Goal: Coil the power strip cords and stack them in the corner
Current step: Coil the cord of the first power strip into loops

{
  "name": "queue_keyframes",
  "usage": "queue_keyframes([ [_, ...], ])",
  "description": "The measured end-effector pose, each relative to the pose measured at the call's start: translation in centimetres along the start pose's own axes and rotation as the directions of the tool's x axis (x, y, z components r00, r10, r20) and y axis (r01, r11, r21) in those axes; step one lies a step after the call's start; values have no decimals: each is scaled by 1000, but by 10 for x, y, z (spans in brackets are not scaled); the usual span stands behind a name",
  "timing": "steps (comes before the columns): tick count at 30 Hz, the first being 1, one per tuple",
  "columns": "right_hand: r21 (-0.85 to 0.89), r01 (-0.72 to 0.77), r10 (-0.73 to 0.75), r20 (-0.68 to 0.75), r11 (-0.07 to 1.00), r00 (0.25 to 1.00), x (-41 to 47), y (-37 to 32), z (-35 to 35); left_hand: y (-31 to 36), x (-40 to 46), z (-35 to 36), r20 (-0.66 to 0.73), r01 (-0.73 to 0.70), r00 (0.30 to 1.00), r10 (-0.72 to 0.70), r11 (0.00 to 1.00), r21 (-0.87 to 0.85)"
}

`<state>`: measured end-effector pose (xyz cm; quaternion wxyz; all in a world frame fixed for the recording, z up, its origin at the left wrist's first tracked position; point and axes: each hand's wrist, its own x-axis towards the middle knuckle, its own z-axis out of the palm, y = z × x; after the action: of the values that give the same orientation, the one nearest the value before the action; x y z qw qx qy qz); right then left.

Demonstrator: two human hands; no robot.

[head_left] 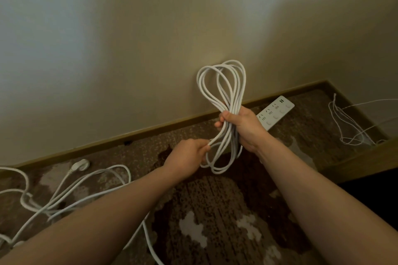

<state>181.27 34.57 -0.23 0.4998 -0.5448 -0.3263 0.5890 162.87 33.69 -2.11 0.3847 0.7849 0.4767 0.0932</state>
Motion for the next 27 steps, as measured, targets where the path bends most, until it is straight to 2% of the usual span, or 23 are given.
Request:
queue_keyframes([
  [4,-49,74,-70,68,996,995,-2,-1,7,0,4,4,10,0,1000,0,1000,-4],
  [7,-173,145,-139,50,974,989,-5,-2,8,-8,2,1,86,24,996,-19,998,-49],
  [14,-214,108,-151,-198,971,969,5,-16,-26,-42,-8,-19,201,158,973,-118,968,-195],
  [16,-212,108,-168,-289,971,943,12,-20,-42,-57,-12,-34,192,179,971,-144,967,-180],
  [19,-112,124,-159,-409,986,898,20,-19,-57,-81,-17,-55,156,283,957,-246,913,-293],
  [20,-58,119,-132,-412,991,902,21,-17,-58,-86,-18,-59,129,287,957,-260,913,-290],
  [22,48,94,-72,-340,994,938,21,-11,-55,-87,-17,-59,100,244,968,-229,953,-181],
  [25,179,45,-11,-190,983,982,19,-8,-46,-77,-16,-47,183,170,970,-162,985,-29],
  [27,194,36,-13,-120,980,993,16,-10,-44,-75,-15,-38,213,140,967,-141,990,20],
])
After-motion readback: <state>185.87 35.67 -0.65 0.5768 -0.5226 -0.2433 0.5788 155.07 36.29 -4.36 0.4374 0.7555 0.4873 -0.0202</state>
